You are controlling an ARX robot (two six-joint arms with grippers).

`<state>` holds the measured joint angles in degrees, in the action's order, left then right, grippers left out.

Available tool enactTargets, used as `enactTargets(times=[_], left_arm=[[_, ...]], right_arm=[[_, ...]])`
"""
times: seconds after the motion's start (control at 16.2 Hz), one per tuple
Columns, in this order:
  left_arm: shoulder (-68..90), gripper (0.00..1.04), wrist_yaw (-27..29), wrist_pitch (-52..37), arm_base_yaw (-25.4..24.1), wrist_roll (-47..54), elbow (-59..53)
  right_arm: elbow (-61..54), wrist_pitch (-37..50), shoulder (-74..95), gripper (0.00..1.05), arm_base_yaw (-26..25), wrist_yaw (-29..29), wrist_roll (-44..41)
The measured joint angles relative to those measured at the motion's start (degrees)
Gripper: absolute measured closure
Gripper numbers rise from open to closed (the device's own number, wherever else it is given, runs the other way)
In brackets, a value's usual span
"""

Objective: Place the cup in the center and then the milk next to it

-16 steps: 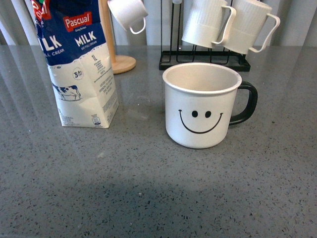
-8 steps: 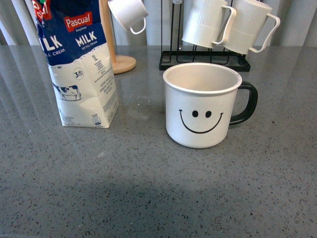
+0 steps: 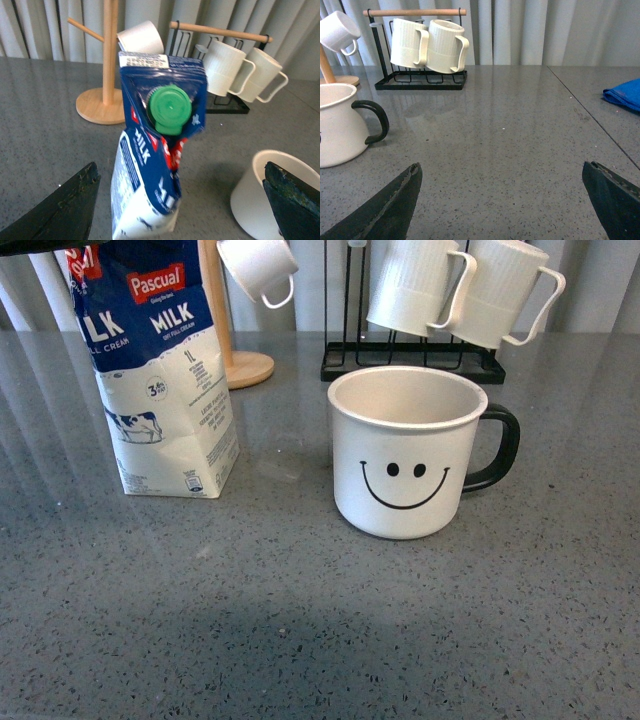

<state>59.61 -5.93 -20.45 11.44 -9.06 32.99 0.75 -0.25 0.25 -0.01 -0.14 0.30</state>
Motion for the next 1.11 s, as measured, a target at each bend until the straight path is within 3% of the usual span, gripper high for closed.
enactTargets(times=[0.56, 1.11], left_arm=[[20.1, 0.07, -1.6, -7.6, 1.2, -2.9, 9.9], [19.6, 0.97, 2.3, -6.7, 3.4, 8.5, 10.0]], right_arm=[[0.0, 0.0, 0.0, 0.07, 0.0, 0.0, 0.0], [0.0, 0.0, 0.0, 0.07, 0.0, 0.0, 0.0]])
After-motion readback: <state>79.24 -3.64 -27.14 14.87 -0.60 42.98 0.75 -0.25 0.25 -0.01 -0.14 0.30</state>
